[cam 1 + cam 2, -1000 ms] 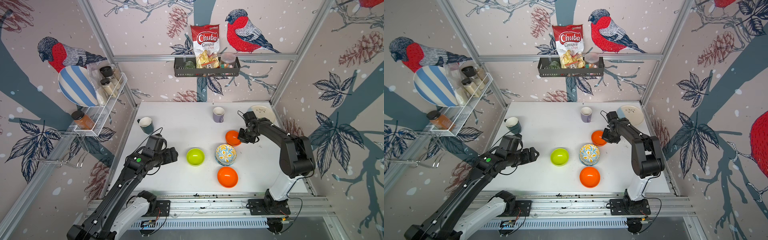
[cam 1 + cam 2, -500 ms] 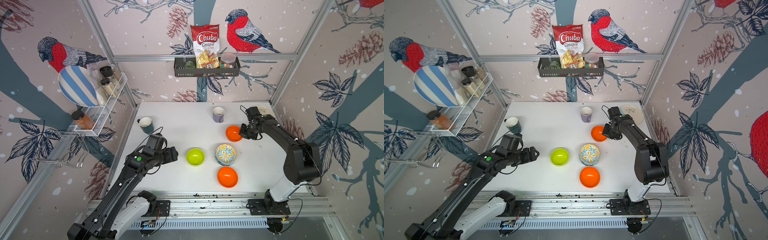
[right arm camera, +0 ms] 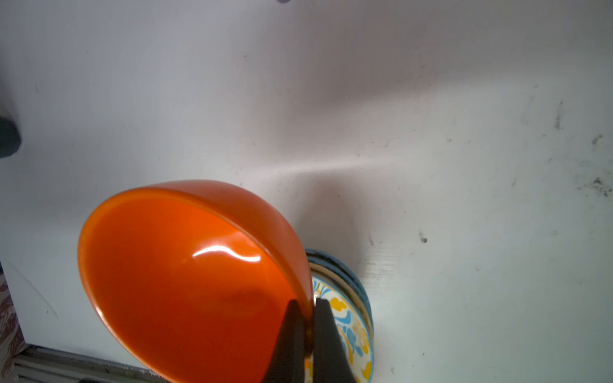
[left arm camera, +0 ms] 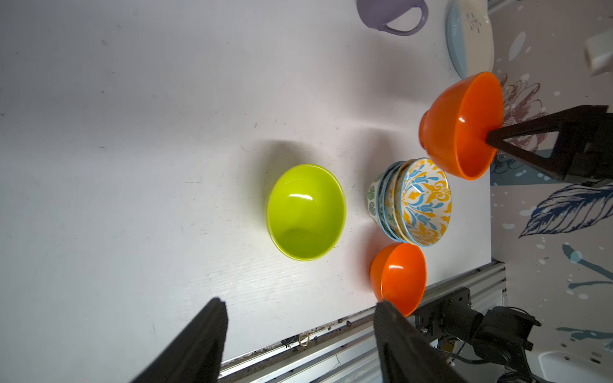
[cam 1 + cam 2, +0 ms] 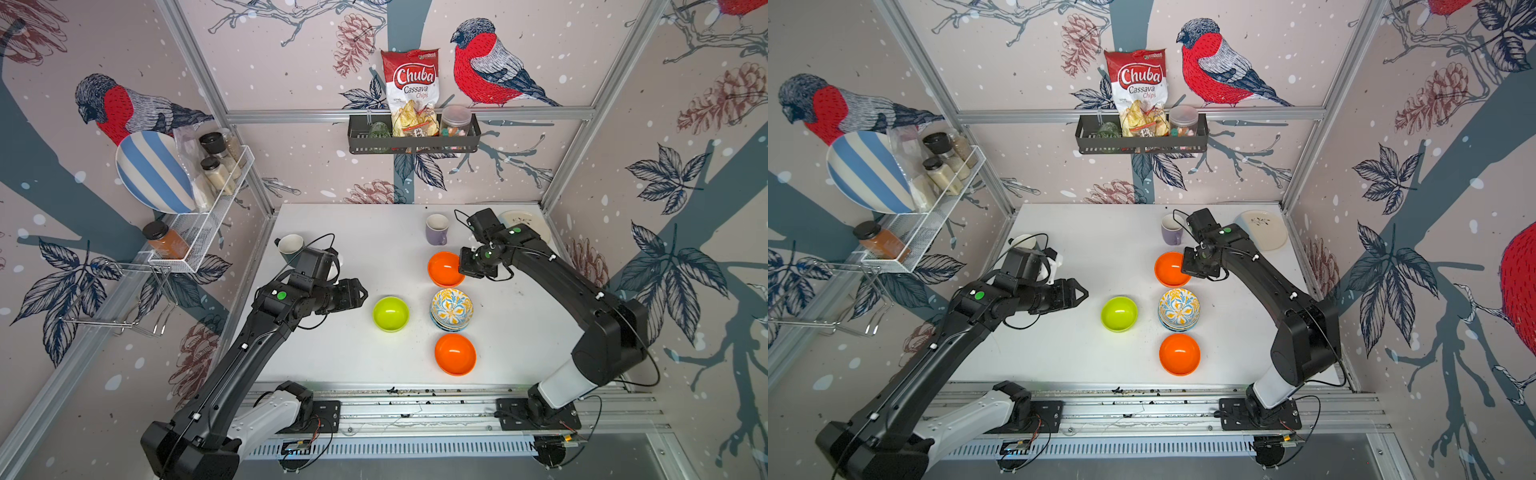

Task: Stack the bowls
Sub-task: Pick up the bowl from the center of the board.

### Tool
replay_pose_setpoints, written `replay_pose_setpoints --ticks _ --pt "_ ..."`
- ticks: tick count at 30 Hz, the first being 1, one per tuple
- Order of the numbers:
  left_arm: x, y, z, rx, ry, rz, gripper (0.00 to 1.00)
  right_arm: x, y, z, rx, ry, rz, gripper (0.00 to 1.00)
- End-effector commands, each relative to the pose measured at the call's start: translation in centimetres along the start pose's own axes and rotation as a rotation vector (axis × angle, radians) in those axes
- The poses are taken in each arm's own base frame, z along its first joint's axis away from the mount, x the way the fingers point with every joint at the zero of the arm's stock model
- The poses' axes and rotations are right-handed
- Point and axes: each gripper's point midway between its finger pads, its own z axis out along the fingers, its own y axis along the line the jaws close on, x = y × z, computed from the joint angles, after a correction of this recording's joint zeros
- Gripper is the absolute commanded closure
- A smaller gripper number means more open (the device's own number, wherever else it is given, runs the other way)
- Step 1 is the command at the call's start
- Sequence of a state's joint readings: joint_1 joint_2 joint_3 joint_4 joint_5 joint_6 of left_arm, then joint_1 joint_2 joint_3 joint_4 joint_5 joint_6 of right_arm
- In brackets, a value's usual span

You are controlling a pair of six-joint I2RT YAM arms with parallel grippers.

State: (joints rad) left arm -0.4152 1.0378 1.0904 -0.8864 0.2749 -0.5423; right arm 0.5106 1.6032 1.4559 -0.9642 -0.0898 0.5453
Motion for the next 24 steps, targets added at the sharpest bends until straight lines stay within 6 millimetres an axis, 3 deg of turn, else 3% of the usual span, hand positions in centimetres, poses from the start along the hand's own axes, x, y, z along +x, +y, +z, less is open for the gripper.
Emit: replay_pose_setpoints --ticks 1,13,18,24 --pt "-0.2 -2.2 0.1 0.061 0.022 0.063 0.28 1.9 1.9 -0.8 -0.032 0.043 -0.061 1.0" --pt "0.5 -6.4 2.2 0.097 0.102 0.182 0.38 6.8 7.1 -2.4 -0.134 0.15 -0.222 1.0" --pt "1.1 -6.4 3.2 0.066 0.132 0.202 0.44 8.4 9.5 -2.3 -0.18 0.191 -0.269 1.0" --pt "1.9 -6.1 4.2 0.054 0.164 0.206 0.55 9.1 10.8 -1.9 -0.171 0.211 -0.309 1.0"
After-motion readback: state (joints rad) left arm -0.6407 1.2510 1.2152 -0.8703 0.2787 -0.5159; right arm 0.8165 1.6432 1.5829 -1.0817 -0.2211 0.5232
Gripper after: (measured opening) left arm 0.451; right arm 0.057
